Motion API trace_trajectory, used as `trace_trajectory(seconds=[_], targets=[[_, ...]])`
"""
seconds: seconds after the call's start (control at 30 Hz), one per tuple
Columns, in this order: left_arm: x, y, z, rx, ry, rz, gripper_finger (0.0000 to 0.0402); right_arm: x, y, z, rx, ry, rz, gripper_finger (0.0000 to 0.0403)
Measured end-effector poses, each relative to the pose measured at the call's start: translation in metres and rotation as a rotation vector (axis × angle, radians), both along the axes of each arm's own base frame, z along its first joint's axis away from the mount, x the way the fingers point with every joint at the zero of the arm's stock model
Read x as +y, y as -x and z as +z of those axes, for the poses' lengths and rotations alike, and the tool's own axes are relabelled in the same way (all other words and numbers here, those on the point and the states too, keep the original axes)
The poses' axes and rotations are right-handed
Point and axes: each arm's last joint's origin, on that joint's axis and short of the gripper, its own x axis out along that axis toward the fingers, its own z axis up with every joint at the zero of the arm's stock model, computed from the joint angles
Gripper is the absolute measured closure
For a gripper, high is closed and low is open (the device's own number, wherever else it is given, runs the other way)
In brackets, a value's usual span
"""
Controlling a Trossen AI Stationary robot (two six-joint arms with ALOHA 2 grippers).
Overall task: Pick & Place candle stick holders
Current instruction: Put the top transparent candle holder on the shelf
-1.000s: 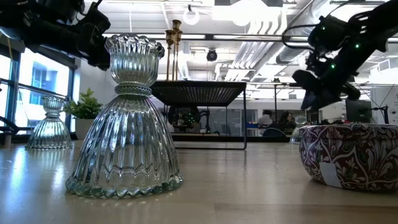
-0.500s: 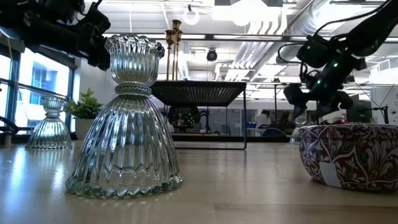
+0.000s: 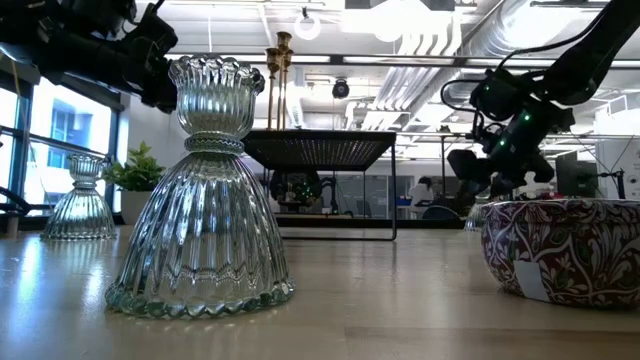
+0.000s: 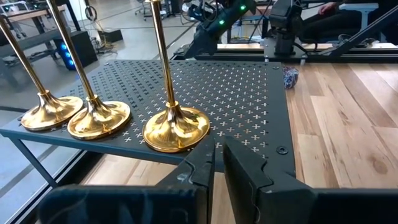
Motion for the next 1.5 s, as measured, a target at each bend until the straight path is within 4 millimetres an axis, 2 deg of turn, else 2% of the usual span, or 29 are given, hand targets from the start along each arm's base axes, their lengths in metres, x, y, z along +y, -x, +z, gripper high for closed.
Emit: trace_trajectory(seconds=[0.13, 0.2, 0.43, 0.53, 0.6, 0.77, 0.87, 1.03, 1.23, 1.5], targets=[[0.0, 0.0, 0.0, 0.0, 0.0, 0.0, 0.0371, 0.007, -0.004, 0.011, -0.027, 0.032, 0.046, 0.0272], [0.0, 0.0, 0.0, 0.0, 0.001, -0.006, 0.0371, 0.013, -0.008, 0.024, -0.041, 0.039, 0.084, 0.0272], [0.0, 0.0, 0.0, -0.006, 0.015, -0.015, 0.0371, 0.028, -0.034, 0.107, -0.095, 0.151, 0.213, 0.0265], [0.0, 0.0, 0.0, -0.009, 0.024, -0.014, 0.0371, 0.022, -0.053, 0.138, -0.131, 0.208, 0.277, 0.0266], [0.0, 0.0, 0.0, -0.009, 0.024, -0.014, 0.0371, 0.012, -0.07, 0.148, -0.123, 0.21, 0.338, 0.0268], [0.0, -0.001, 0.0, -0.005, 0.026, -0.016, 0.0371, -0.021, -0.128, 0.158, -0.095, 0.193, 0.52, 0.0267], [0.0, -0.001, -0.001, -0.003, 0.027, -0.016, 0.0371, -0.043, -0.163, 0.157, -0.078, 0.182, 0.625, 0.0267], [0.0, -0.001, -0.001, -0.003, 0.027, -0.016, 0.0371, -0.068, -0.204, 0.151, -0.034, 0.146, 0.718, 0.0266], [0.0, -0.001, -0.001, -0.004, 0.03, -0.015, 0.0371, -0.079, -0.225, 0.146, -0.016, 0.127, 0.773, 0.0266], [0.0, -0.001, -0.001, -0.005, 0.033, -0.014, 0.0371, -0.078, -0.229, 0.147, -0.014, 0.147, 0.807, 0.0266]])
